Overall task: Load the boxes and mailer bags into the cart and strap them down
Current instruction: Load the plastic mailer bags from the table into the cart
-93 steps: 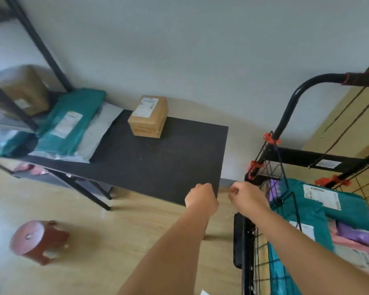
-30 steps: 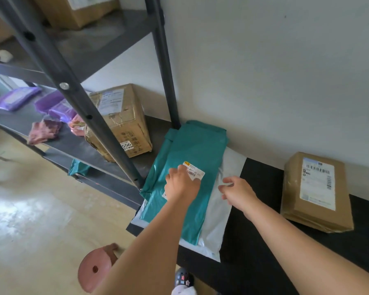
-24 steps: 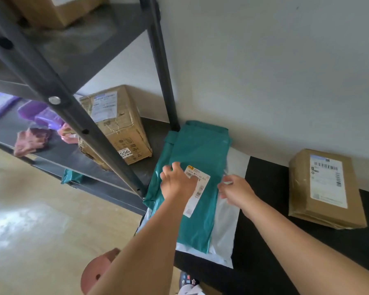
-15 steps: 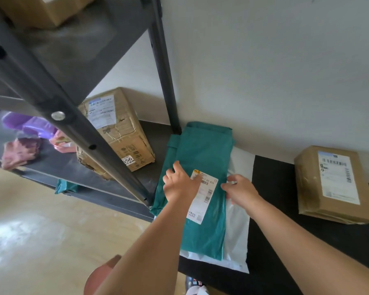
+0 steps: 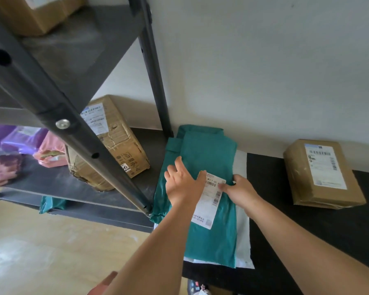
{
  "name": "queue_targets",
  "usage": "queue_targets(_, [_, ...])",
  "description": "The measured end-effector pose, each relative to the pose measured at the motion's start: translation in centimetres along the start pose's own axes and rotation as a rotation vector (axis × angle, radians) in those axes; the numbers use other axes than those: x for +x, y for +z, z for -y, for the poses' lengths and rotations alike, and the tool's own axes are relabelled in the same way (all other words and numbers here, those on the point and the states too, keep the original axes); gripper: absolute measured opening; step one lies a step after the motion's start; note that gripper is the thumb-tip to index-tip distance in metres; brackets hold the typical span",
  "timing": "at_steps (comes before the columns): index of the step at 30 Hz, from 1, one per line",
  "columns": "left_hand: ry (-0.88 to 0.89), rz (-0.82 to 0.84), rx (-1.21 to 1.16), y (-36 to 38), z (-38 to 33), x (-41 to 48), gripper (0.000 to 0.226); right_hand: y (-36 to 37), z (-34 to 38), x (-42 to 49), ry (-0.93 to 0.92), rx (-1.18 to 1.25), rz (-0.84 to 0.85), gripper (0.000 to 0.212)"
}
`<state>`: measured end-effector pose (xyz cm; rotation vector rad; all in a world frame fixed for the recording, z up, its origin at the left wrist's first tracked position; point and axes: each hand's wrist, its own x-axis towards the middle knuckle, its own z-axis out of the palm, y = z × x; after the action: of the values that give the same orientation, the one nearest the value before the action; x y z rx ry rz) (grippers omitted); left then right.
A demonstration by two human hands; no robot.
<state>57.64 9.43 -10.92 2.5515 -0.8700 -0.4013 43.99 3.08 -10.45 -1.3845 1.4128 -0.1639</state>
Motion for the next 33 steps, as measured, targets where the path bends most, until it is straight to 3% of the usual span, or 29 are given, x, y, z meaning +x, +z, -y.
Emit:
queue_targets(5, [0.074, 0.041, -0.103, 0.7, -2.0, -0.7, 0.080, -2.2, -1.2, -1.0, 0.050, 0.107, -0.054, 0.024])
queue_targets(13, [0.256, 0.119, -0.145, 3.7, -7.4, -4.5, 0.075, -7.6, -4.8, -4.1, 0.087, 0.267, -0.250, 0.026])
queue_targets(25, [0.530, 0.155, -0.190, 8.1, -14.2, -16.5, 0.069, -16.9, -15.3, -11.4, 0.097, 0.403, -0.428, 0.016])
queue_targets(33, [0.619, 0.295, -0.220, 11.7, -19.2, -26.7, 0.073, -24.4, -23.3, -17.8, 0.159, 0.432, -0.538, 0.009])
